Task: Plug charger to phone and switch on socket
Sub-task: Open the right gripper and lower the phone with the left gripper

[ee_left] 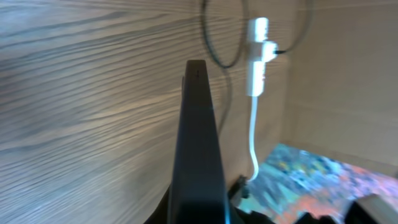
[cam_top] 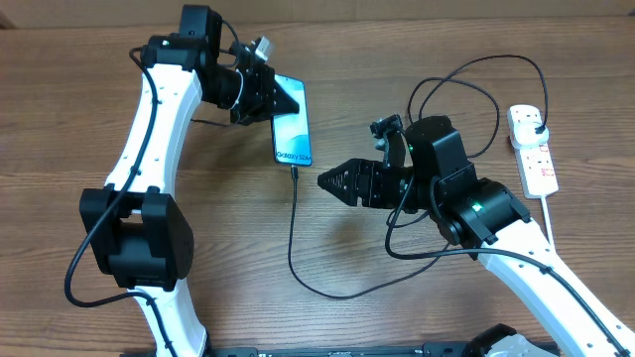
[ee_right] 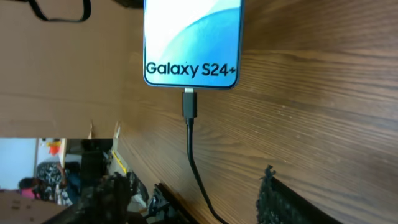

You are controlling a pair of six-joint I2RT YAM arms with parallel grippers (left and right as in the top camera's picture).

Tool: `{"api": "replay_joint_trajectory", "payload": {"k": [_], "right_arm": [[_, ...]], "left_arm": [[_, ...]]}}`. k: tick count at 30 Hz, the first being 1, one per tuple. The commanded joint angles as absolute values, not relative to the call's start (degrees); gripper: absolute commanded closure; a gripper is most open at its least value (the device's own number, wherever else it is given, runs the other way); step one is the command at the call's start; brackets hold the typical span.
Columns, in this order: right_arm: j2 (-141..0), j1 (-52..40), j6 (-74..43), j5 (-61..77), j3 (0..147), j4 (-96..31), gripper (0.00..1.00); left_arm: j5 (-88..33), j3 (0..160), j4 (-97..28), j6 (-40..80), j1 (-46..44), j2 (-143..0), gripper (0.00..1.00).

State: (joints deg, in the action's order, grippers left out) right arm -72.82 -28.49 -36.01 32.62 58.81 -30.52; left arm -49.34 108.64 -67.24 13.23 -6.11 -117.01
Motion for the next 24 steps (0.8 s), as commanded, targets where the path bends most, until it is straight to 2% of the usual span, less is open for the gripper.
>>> {"api": "replay_joint_trajectory", "payload": {"k": [1, 4, 14, 24], "right_arm": [[-72.9, -28.2, -34.3, 30.6, 59.2, -31.4, 0.29], [-72.9, -28.2, -34.0, 29.8, 59.2, -32.9, 0.24], [-72.9, -28.2, -32.5, 28.1, 59.2, -36.6, 0.23], [-72.9, -28.2, -32.5, 27.4, 59.2, -36.7, 0.22]], "left_arm": [[-44.5, 106.8, -67.0, 9.6, -5.9, -116.6, 0.96], [-41.2, 106.1, -66.5, 8.3, -5.9, -117.3, 0.95], [-40.6, 106.1, -64.1, 1.8, -5.3, -121.7, 0.96], [-40.7, 106.1, -63.2, 1.2, 0.6, -126.7, 0.96]]}}
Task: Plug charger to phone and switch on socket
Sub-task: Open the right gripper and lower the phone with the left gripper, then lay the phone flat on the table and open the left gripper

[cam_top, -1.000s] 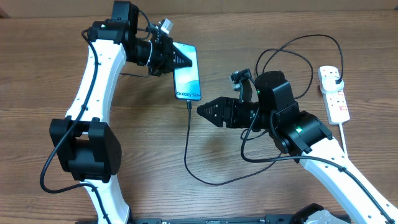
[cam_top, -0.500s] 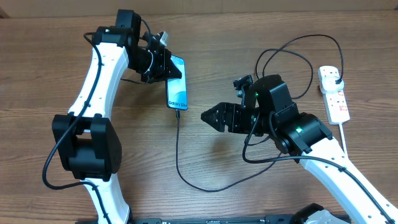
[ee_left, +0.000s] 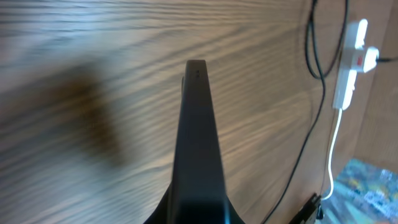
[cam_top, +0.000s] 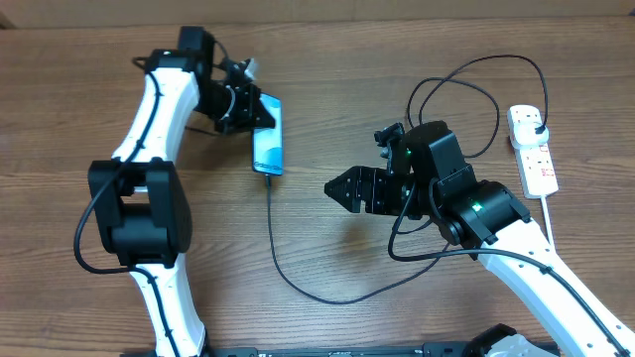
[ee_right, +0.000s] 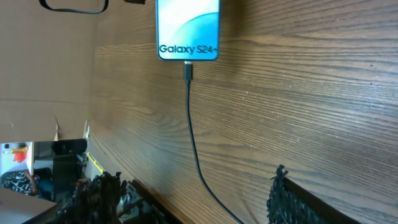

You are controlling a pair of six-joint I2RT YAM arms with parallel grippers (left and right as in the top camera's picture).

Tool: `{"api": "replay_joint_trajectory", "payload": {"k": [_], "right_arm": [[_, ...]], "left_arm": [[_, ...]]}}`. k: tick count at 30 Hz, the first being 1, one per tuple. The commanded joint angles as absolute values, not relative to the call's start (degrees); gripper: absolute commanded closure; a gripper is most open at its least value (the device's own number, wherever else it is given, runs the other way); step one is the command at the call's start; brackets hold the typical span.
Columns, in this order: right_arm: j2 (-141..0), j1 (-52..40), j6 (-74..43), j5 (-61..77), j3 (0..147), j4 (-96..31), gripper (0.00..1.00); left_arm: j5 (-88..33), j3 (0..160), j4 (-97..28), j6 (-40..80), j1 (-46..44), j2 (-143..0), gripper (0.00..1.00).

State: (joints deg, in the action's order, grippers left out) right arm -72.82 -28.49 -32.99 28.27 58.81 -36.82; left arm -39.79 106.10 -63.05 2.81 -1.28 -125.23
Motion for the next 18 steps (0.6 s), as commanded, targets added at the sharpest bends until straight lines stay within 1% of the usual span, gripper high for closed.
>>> {"api": "replay_joint_trajectory", "payload": {"k": [1, 11, 18], "right_arm": [[-72.9, -28.2, -32.5, 27.4, 59.2, -36.7, 0.22], [-72.9, -28.2, -32.5, 27.2, 59.2, -37.7, 0.22], [-72.9, -28.2, -32.5, 26.5, 59.2, -38.0, 0.22]], "left_arm": [[-40.7, 106.1, -63.2, 1.2, 1.1, -127.3, 0.96], [-41.6, 106.1, -62.9, 1.2, 1.4, -135.7, 0.96], [-41.5, 106.1, -62.5, -0.3, 1.3, -136.1, 0.96]]}}
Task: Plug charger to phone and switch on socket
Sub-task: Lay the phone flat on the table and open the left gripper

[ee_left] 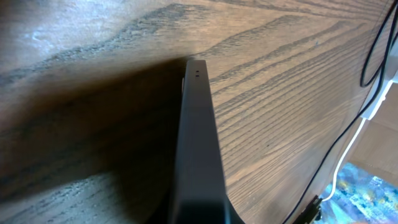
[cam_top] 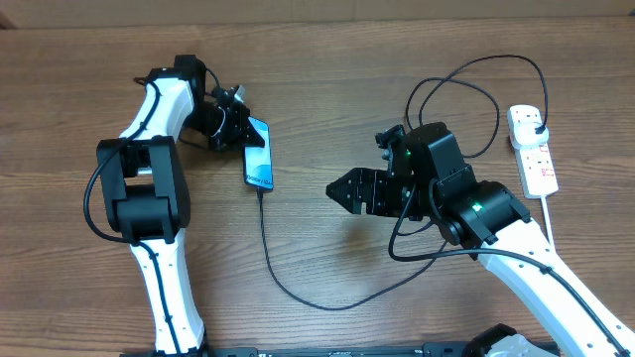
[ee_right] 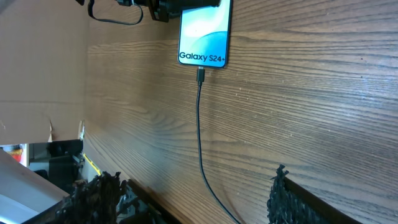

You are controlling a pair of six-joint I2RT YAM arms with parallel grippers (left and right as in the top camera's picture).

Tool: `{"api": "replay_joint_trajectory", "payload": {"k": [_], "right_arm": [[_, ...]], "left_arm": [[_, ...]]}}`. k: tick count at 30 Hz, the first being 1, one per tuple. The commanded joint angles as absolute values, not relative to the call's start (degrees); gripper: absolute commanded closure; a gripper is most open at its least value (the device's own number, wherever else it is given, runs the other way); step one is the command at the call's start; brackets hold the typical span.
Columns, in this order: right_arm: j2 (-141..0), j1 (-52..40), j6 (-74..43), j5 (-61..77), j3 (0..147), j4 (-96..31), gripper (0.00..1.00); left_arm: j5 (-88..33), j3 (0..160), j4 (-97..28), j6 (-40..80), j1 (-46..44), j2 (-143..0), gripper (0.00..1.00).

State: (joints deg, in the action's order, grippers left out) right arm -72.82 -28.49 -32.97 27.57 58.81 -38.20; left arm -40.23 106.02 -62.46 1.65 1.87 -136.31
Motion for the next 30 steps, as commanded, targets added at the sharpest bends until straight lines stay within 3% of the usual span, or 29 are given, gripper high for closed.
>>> {"api": "replay_joint_trajectory", "payload": {"k": [1, 4, 6, 10, 30], "right_arm": [[-72.9, -28.2, -32.5, 26.3, 59.2, -38.0, 0.22], [-72.9, -28.2, -32.5, 26.3, 59.2, -38.0, 0.21], [-72.9, -28.2, -32.5, 26.2, 59.2, -38.0, 0.21], [-72.9, -28.2, -32.5, 26.1, 59.2, -38.1, 0.21], [-72.9, -28.2, -32.5, 26.1, 59.2, -38.3, 0.21]], "left_arm": [[-41.2, 106.1, -62.5, -0.3, 1.3, -136.2, 0.96], [-40.0, 106.1, -62.8, -0.3, 1.3, -136.3, 0.94], [-40.0, 106.1, -63.1, -0.3, 1.1, -136.4, 0.85], [-39.1, 106.1, -63.6, -0.2, 0.9, -136.4, 0.78], [-34.1, 106.1, -66.0, -0.2, 0.7, -136.4, 0.73]]}}
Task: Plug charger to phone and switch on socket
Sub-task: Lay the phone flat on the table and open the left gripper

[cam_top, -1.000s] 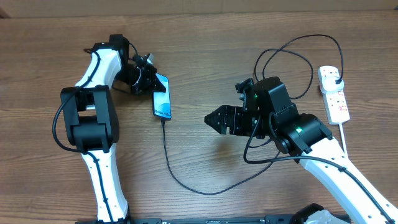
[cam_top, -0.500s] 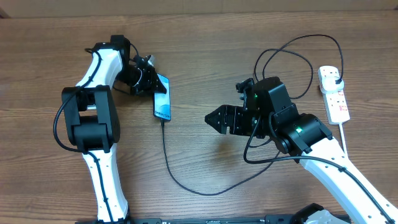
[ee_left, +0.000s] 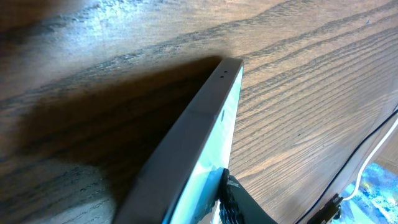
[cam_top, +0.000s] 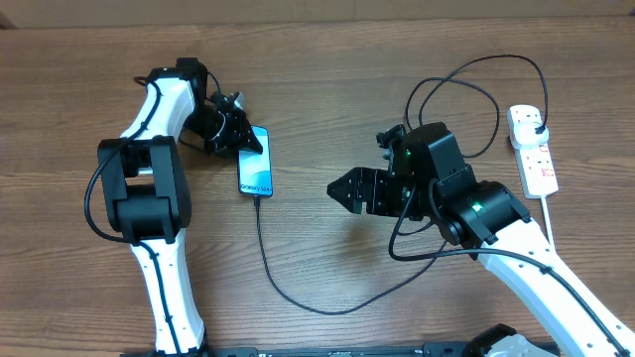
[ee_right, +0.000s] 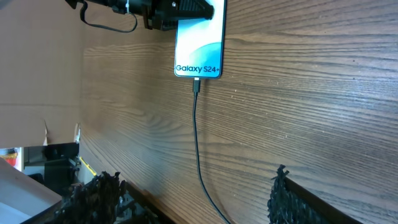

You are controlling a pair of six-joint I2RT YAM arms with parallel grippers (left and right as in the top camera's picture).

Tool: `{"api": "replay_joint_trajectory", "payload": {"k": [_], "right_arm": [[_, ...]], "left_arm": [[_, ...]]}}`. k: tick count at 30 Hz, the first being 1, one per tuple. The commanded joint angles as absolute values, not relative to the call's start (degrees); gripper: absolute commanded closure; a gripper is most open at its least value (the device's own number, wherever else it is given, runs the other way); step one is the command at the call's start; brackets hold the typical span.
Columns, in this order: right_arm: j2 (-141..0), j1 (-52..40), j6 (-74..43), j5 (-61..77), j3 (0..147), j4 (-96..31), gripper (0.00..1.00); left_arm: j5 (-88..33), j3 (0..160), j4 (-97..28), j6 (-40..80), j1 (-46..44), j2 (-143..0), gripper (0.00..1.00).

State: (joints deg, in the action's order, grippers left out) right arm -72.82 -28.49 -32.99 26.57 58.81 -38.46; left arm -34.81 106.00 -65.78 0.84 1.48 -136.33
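The phone lies screen up on the wooden table, "Galaxy S24+" readable in the right wrist view. The black charger cable is plugged into its lower end and loops right to the white power strip. My left gripper is at the phone's top end. Its jaws are slightly parted, and one finger rests against the tilted screen. My right gripper hovers open and empty right of the phone, well left of the strip.
The cable's slack runs in a wide loop under my right arm, then in coils behind it to the strip at the table's right edge. Brown cardboard lines the table's far side.
The phone has gone from standing nearly on edge in my left gripper to lying flatter, screen up, and slightly lower on the table. The left jaws have loosened. My right arm has not moved.
My left gripper held the plugged-in phone at mid-table near my right gripper. Then it held the phone further left, then further left again and close to the wood. Now the phone rests there with the grip loosened. My right gripper stayed open throughout.
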Motion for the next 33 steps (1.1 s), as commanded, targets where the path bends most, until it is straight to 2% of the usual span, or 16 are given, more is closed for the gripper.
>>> {"api": "replay_joint_trajectory", "payload": {"k": [1, 6, 10, 12, 33], "right_arm": [[-72.9, -28.2, -32.5, 26.1, 59.2, -38.3, 0.21], [-72.9, -28.2, -32.5, 26.1, 59.2, -38.3, 0.21], [-72.9, -28.2, -32.5, 26.1, 59.2, -38.3, 0.21], [-72.9, -28.2, -32.5, 26.1, 59.2, -38.3, 0.21], [-72.9, -28.2, -32.5, 26.1, 59.2, -38.7, 0.21]], "left_arm": [[-34.1, 106.1, -66.0, -0.2, 0.7, -136.4, 0.73], [-33.8, 106.1, -66.0, -0.2, 0.7, -136.4, 0.72], [-31.4, 106.1, -66.0, 0.2, 0.7, -136.4, 0.62], [-30.6, 106.1, -66.1, 0.2, 0.7, -136.4, 0.60], [-20.7, 106.1, -66.5, 1.9, 0.7, -136.4, 0.55]]}}
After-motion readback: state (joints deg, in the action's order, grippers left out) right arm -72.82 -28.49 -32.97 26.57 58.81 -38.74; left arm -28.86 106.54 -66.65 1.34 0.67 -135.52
